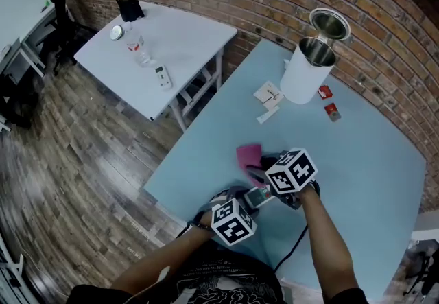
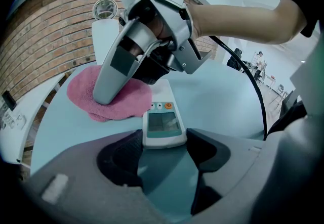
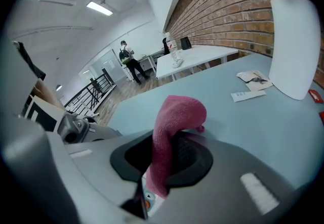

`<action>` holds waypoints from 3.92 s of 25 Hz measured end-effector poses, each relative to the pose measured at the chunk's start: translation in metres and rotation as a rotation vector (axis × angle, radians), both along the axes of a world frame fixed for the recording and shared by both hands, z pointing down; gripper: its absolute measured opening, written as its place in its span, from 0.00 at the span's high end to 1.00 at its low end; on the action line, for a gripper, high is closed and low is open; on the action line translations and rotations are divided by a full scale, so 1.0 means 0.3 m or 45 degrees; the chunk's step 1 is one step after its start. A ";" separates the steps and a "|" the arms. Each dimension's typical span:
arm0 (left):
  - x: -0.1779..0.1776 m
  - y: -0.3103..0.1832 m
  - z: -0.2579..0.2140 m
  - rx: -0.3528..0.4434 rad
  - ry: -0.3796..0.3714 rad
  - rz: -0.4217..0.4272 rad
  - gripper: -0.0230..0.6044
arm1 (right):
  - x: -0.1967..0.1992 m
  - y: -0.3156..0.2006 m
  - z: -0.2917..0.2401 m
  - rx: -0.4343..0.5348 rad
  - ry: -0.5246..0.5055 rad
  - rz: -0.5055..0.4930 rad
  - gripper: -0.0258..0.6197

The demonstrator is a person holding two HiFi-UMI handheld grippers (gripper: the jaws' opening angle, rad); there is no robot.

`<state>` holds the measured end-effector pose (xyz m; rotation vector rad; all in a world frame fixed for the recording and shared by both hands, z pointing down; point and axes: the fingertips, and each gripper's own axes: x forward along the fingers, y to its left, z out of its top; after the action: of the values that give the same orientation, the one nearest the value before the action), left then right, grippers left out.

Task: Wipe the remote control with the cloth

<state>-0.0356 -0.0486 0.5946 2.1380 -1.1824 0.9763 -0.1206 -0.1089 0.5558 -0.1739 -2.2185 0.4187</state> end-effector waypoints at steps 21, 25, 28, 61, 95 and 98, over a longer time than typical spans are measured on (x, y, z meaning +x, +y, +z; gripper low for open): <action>-0.011 0.006 0.000 -0.030 0.123 -0.071 0.52 | 0.073 -0.095 -0.145 0.020 -0.331 0.442 0.86; -0.025 -0.008 -0.032 -0.121 0.369 -0.204 0.52 | 0.249 -0.228 -0.210 0.022 -0.472 0.772 0.86; -0.033 -0.010 -0.031 -0.175 0.497 -0.256 0.52 | 0.359 -0.278 -0.242 0.031 -0.548 0.933 0.86; -0.114 0.020 -0.188 -0.648 2.372 -0.904 0.51 | 0.247 -0.211 -0.083 0.246 -0.531 0.890 0.86; -0.009 -0.025 -0.231 -0.617 2.397 -0.893 0.51 | 0.308 0.075 -0.238 0.057 -0.752 0.884 0.86; 0.002 -0.030 -0.231 -0.603 2.392 -0.903 0.52 | 0.327 0.092 -0.250 0.018 -0.775 0.899 0.86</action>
<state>-0.0350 -0.0574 0.5253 1.1150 -0.4122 -0.9224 -0.0225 -0.0814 0.4807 0.5849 -2.8467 0.8083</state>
